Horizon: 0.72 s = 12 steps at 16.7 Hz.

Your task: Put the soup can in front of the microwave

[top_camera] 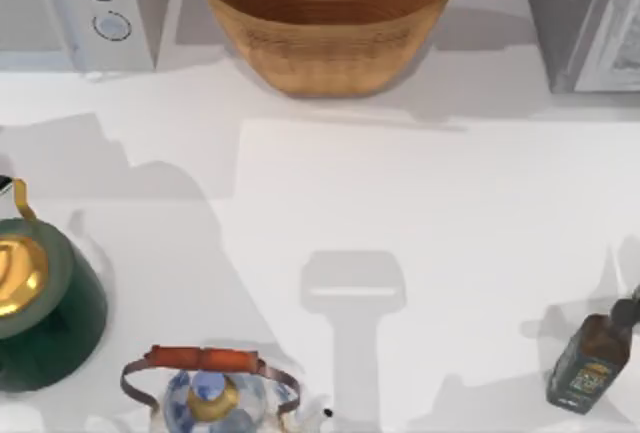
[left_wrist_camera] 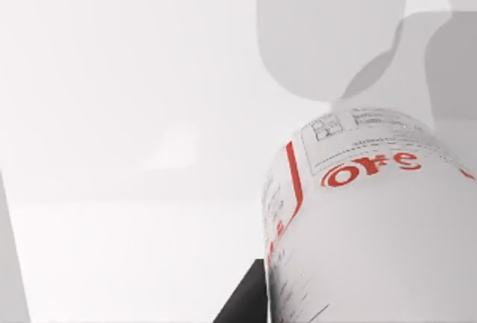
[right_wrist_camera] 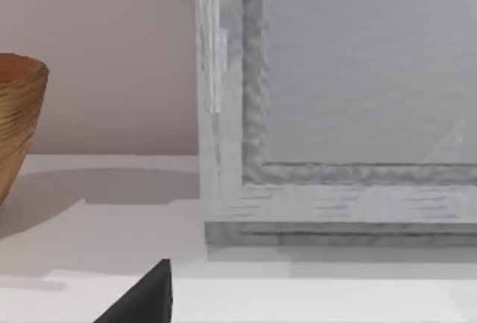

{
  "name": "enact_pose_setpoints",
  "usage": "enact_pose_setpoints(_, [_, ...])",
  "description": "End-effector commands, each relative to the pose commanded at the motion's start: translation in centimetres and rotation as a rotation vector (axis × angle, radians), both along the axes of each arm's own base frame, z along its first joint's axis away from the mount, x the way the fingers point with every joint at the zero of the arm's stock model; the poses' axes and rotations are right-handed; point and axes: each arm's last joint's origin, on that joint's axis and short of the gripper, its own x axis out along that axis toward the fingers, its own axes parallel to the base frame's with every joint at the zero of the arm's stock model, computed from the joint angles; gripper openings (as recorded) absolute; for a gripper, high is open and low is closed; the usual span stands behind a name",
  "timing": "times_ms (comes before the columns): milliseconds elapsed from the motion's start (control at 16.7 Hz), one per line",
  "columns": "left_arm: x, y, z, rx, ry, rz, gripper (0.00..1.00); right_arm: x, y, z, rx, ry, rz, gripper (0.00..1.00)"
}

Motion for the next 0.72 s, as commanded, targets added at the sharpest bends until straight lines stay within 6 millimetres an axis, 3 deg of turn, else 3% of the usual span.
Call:
enact_pose_setpoints(420, [0.00, 0.10, -0.80, -0.002, -0.001, 0.003, 0.00, 0.00, 0.00, 0.00, 0.000, 0.000, 0.000, 1.00])
enact_pose_setpoints(720, [0.00, 0.10, -0.80, -0.002, -0.001, 0.003, 0.38, 0.00, 0.00, 0.00, 0.000, 0.000, 0.000, 1.00])
